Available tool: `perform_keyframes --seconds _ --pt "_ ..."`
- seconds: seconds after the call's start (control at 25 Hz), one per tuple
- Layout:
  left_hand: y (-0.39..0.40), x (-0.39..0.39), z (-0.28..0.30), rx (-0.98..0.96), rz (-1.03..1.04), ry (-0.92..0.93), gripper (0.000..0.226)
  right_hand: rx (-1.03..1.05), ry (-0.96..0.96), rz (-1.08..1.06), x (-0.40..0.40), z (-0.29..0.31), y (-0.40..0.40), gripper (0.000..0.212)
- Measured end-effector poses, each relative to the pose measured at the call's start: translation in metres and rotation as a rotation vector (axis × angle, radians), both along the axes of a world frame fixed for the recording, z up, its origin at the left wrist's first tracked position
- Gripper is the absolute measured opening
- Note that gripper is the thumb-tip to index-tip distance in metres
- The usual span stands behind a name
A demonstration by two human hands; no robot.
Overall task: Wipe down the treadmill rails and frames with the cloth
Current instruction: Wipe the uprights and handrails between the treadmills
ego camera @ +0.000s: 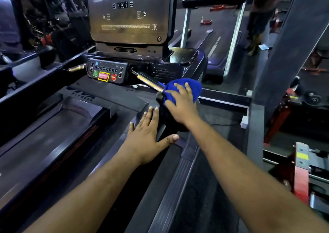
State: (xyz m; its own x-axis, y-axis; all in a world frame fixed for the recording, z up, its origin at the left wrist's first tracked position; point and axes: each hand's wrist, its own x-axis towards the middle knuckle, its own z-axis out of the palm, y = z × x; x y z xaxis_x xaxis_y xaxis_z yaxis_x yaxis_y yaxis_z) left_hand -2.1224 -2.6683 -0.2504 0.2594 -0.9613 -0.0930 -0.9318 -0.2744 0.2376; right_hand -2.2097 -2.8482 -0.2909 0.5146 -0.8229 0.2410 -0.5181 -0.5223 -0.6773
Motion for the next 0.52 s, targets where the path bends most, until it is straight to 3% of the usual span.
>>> perform_keyframes --seconds 0.12,0.28,0.36,0.52 --pt "0.000 -0.001 0.001 -0.005 0.004 0.002 0.114 -0.065 0.075 0.072 -0.006 0.004 -0.020 0.066" --pt "0.002 -0.001 0.003 0.014 0.014 0.032 0.115 0.109 0.189 -0.151 0.010 0.031 -0.060 0.051" --pt "0.003 -0.003 0.004 0.006 0.013 0.039 0.115 0.057 0.196 -0.113 0.012 0.025 -0.042 0.048" --pt "0.010 -0.004 0.014 -0.075 0.074 0.079 0.112 0.023 0.017 0.004 0.000 0.009 0.041 0.054"
